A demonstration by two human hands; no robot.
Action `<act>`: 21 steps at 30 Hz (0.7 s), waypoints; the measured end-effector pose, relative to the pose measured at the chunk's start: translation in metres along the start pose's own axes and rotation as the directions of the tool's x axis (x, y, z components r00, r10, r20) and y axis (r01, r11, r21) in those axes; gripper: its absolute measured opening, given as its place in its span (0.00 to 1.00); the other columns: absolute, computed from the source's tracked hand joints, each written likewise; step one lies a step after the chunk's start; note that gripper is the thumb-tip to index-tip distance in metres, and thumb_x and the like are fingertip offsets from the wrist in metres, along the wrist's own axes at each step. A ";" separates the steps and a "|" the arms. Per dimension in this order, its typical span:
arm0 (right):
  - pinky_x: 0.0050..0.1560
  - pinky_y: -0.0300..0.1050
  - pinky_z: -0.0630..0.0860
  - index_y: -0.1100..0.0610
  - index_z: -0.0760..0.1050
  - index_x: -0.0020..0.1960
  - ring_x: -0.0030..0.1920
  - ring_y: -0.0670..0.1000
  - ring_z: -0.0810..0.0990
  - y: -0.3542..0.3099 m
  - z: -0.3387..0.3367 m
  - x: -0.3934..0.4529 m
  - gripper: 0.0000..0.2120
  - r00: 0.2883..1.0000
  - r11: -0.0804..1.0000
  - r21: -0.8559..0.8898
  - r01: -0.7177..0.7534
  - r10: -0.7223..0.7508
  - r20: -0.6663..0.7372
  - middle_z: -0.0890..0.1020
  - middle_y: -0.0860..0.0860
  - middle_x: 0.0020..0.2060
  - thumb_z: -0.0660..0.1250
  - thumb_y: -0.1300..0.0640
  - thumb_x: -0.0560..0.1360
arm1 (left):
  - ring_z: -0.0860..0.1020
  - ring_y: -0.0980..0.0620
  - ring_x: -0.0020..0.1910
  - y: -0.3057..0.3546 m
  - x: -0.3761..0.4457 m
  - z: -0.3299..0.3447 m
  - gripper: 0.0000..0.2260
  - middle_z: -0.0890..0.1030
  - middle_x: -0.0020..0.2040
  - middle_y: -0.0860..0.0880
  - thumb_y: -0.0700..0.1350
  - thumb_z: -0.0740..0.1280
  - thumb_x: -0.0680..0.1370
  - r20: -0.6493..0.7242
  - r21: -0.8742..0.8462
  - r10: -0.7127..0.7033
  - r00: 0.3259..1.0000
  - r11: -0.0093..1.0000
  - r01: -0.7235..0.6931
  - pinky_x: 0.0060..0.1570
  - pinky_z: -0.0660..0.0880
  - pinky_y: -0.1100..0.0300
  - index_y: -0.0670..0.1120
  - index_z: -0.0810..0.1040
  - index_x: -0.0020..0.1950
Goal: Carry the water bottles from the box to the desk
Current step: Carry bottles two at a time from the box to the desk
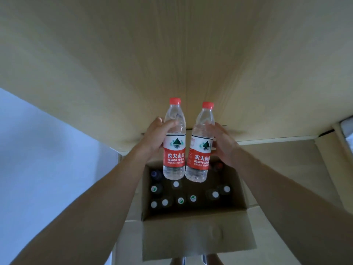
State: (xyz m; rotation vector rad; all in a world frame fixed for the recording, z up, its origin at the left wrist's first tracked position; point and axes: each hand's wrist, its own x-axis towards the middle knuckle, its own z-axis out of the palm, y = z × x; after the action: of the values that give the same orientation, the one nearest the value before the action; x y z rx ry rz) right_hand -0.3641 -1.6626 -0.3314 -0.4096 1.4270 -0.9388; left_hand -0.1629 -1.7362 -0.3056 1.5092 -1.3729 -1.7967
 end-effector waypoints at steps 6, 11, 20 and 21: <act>0.58 0.64 0.78 0.48 0.67 0.70 0.54 0.61 0.84 -0.028 0.032 -0.026 0.33 0.997 0.998 0.040 -0.054 0.053 0.048 0.81 0.58 0.59 0.66 0.32 0.72 | 0.84 0.34 0.52 0.018 -0.028 0.008 0.33 0.85 0.51 0.38 0.64 0.72 0.68 -0.013 -0.185 -0.122 0.992 0.976 0.118 0.58 0.78 0.34 0.41 0.77 0.62; 0.43 0.57 0.83 0.52 0.66 0.69 0.48 0.61 0.86 -0.047 0.036 -0.039 0.29 0.984 0.979 0.126 -0.157 0.145 0.101 0.83 0.61 0.55 0.67 0.38 0.75 | 0.84 0.39 0.47 0.025 -0.047 0.005 0.23 0.85 0.53 0.38 0.55 0.71 0.75 0.089 -0.250 -0.181 0.979 0.948 0.198 0.52 0.81 0.44 0.40 0.77 0.63; 0.61 0.62 0.78 0.64 0.69 0.70 0.53 0.61 0.83 -0.068 0.003 -0.075 0.23 0.965 0.985 0.083 -0.149 0.127 0.228 0.82 0.64 0.59 0.69 0.61 0.77 | 0.86 0.41 0.46 0.047 -0.067 0.014 0.22 0.86 0.50 0.39 0.44 0.76 0.75 0.074 -0.205 -0.194 0.978 0.957 0.205 0.43 0.82 0.50 0.39 0.75 0.65; 0.60 0.61 0.78 0.64 0.70 0.69 0.54 0.61 0.83 -0.069 -0.001 -0.080 0.24 0.970 0.986 0.086 -0.144 0.123 0.208 0.82 0.63 0.58 0.70 0.60 0.76 | 0.86 0.41 0.48 0.047 -0.069 0.019 0.23 0.86 0.51 0.40 0.47 0.77 0.74 0.072 -0.204 -0.202 0.977 0.956 0.213 0.46 0.82 0.48 0.39 0.76 0.65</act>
State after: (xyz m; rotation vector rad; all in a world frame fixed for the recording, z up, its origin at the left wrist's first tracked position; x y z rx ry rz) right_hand -0.3766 -1.6438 -0.2286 -0.3196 1.2018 -0.8318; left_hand -0.1703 -1.6933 -0.2321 1.5496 -1.0370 -2.0483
